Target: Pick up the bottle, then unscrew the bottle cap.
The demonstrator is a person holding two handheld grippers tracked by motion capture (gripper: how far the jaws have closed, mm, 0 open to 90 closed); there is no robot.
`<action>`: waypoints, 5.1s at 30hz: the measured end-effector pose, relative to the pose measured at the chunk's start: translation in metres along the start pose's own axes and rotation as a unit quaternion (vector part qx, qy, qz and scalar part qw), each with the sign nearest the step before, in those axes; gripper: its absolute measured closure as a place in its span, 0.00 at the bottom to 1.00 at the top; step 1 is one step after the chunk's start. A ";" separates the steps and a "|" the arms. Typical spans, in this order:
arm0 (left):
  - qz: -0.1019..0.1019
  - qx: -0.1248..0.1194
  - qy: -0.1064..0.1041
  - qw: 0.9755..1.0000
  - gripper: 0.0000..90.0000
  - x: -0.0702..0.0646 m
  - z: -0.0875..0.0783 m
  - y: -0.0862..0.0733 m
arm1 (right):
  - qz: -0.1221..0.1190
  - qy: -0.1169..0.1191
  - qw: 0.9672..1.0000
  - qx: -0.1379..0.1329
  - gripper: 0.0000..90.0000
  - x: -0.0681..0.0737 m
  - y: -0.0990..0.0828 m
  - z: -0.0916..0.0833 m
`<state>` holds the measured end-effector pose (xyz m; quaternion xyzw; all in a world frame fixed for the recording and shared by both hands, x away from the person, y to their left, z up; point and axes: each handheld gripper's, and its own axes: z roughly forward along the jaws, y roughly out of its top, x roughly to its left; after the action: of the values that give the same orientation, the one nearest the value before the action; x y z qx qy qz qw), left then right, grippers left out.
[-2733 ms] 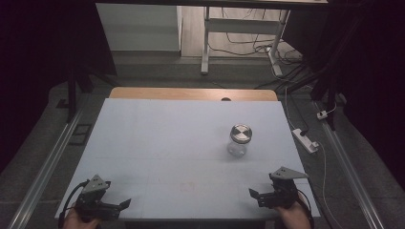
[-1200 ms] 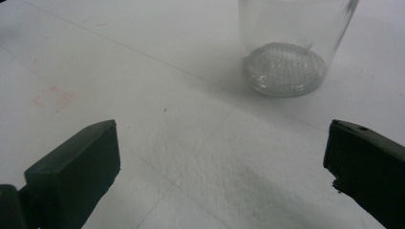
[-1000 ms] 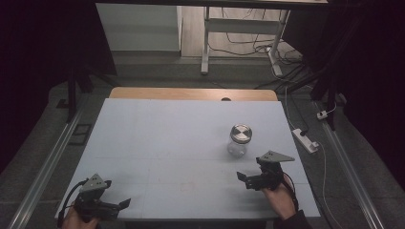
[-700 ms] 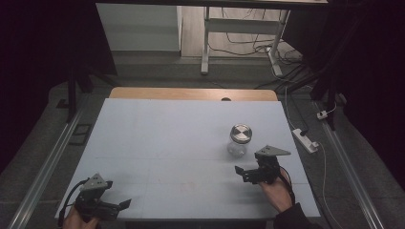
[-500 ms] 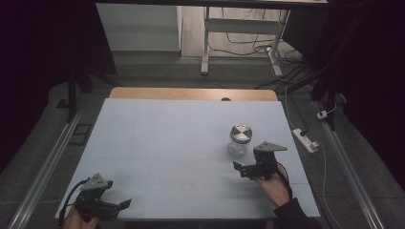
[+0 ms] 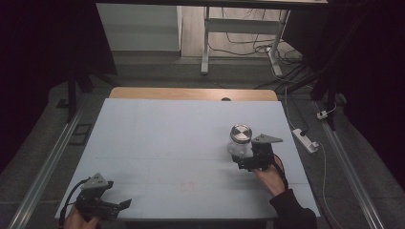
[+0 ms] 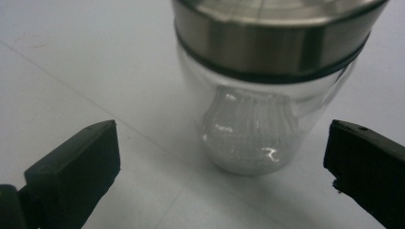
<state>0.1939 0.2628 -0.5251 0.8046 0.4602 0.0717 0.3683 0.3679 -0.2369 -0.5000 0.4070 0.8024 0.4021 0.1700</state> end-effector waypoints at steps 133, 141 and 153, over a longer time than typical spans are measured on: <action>-0.001 -0.034 -0.041 0.999 0.00 0.003 -0.003 0.003 | -0.156 0.169 0.973 0.000 0.16 0.147 0.026 0.016; 0.023 -0.059 -0.049 0.997 0.00 0.003 -0.005 0.010 | -0.154 0.172 0.973 0.001 0.16 0.147 0.026 0.016; 0.047 -0.089 -0.046 0.994 0.00 -0.002 -0.001 0.032 | -0.157 0.177 0.971 0.000 0.16 0.147 0.028 0.015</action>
<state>0.2141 0.2523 -0.5028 0.7918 0.3963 0.0929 0.4554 0.3017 -0.1038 -0.4789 0.1977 0.8738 0.4359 0.0860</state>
